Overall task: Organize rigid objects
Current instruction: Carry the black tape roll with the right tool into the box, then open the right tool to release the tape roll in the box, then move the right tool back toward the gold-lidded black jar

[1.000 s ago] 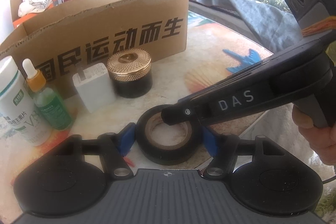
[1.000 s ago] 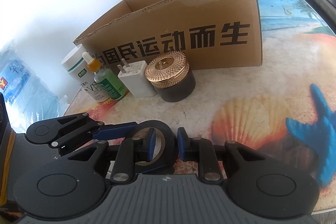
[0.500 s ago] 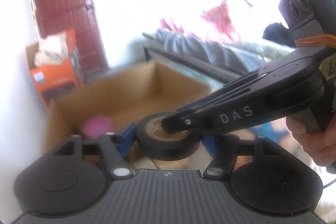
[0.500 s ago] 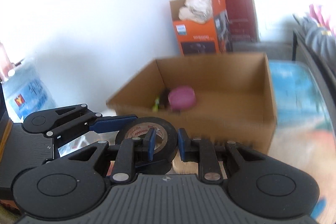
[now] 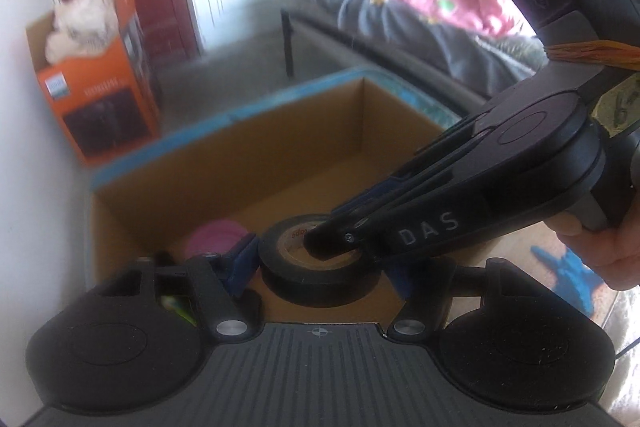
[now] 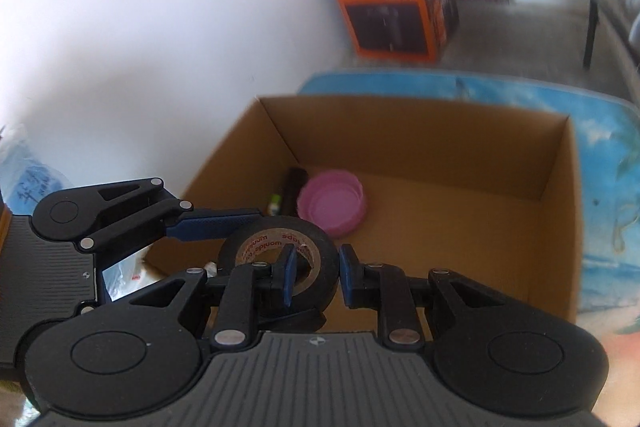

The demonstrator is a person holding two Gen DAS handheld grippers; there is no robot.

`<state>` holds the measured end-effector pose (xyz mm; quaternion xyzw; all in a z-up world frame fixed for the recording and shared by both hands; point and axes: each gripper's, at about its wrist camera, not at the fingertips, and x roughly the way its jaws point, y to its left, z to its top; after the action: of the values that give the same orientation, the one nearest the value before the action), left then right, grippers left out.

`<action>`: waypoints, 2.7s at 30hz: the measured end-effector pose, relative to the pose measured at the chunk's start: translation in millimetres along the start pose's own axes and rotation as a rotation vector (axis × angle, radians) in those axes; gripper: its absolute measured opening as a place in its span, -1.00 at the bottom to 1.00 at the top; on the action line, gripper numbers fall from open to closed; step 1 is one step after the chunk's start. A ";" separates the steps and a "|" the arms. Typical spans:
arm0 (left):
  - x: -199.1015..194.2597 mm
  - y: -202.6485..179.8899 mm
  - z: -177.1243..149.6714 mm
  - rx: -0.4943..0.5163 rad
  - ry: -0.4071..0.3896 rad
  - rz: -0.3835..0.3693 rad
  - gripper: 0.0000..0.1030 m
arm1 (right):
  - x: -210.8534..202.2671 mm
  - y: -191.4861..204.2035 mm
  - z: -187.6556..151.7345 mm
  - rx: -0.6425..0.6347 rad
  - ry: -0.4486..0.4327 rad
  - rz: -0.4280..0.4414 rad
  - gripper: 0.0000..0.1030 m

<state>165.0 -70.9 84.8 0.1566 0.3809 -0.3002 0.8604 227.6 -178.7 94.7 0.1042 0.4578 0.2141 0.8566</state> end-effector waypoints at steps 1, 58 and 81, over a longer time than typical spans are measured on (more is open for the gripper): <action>8.3 3.2 2.3 -0.005 0.030 -0.006 0.30 | 11.0 -6.5 2.6 0.015 0.032 0.002 -0.53; -108.4 -0.6 -23.5 -0.186 -0.156 -0.130 0.98 | -174.6 1.9 -81.6 -0.094 -0.340 -0.137 1.00; -34.2 -110.5 -141.3 -0.097 -0.185 -0.008 0.97 | -142.2 5.7 -220.6 0.073 -0.473 -0.331 1.00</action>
<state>-2.7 -72.0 12.6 0.0849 0.3145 -0.2979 0.8973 -26.3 -243.2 78.6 0.1057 0.2634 0.0246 0.9585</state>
